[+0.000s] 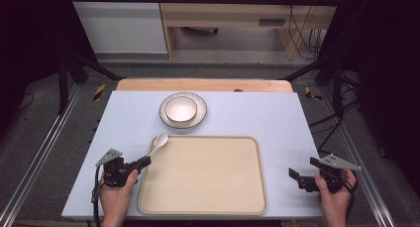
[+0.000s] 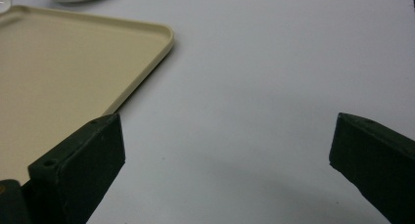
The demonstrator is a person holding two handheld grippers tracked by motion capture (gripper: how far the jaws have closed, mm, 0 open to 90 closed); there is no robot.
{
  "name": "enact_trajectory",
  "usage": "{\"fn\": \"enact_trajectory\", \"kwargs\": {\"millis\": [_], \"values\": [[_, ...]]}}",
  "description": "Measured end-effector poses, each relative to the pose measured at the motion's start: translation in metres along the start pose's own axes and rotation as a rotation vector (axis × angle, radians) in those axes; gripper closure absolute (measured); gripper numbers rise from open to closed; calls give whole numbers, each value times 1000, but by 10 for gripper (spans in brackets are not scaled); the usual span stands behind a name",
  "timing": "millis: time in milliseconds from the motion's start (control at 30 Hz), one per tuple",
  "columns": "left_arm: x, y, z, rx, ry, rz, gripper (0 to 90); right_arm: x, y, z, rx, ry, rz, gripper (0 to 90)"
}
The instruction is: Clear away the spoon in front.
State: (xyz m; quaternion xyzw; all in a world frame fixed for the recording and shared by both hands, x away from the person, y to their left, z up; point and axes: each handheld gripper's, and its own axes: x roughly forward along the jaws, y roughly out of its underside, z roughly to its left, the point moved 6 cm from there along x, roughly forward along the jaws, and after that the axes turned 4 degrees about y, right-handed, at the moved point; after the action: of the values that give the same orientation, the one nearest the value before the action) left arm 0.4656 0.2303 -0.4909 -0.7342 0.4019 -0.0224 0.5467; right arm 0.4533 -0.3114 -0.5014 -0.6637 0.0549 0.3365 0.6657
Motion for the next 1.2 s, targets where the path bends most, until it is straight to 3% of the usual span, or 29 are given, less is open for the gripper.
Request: {"fn": "enact_trajectory", "kwargs": {"millis": [467,733,1200], "values": [[8,9,1,21,-35,16,854,2,-1,1,-11,-4,2,5],[9,14,5,56,-57,36,838,2,0,-1,-10,0,1,5],[1,9,9,52,-63,3,635,-1,0,-2,-9,5,-1,5]]}}
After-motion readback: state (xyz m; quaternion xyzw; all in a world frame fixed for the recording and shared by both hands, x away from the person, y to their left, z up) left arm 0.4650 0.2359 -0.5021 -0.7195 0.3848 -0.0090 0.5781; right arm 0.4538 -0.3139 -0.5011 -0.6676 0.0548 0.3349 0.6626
